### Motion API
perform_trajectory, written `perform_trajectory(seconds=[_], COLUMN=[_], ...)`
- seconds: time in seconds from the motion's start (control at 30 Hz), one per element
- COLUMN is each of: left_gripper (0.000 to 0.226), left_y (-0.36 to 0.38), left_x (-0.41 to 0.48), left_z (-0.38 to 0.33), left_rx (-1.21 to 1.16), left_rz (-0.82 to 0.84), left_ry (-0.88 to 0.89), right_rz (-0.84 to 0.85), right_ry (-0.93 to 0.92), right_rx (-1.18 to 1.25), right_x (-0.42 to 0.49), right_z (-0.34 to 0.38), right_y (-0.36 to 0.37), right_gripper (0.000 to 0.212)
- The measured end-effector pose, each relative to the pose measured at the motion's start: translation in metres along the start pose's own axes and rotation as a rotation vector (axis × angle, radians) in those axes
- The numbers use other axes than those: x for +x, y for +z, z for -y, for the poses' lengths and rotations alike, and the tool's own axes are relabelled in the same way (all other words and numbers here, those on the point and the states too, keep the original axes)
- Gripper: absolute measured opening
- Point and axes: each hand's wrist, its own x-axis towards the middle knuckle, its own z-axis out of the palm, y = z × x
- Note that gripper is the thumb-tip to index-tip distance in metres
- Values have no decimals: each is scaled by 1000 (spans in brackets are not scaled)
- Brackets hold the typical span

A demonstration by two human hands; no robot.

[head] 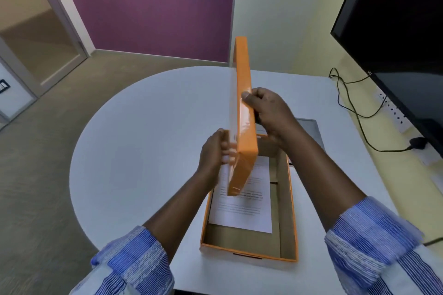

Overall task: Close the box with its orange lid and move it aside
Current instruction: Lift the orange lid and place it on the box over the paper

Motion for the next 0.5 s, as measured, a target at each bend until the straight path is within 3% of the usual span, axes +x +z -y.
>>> perform_trajectory(seconds=[0.13, 0.27, 0.33, 0.4, 0.43, 0.5], left_gripper=[45, 51, 44, 36, 38, 46], left_y=[-7, -21, -25, -27, -28, -28], left_x=[5, 14, 18, 18, 18, 18], left_z=[9, 23, 30, 34, 37, 44], left_rx=[-109, -196, -91, 33, 100, 227], left_rz=[-15, 28, -23, -123, -159, -182], left_ry=[-300, -426, -362, -279, -237, -158], right_rz=[25, 31, -58, -210, -248, -253], right_ry=[99, 206, 231, 235, 244, 310], right_rx=[462, 596, 498, 140, -44, -178], right_x=[-18, -32, -37, -39, -41, -43], right_z=[2, -22, -38, -56, -66, -89], right_y=[-33, -65, -77, -86, -89, -90], right_gripper=[27, 35, 32, 31, 34, 50])
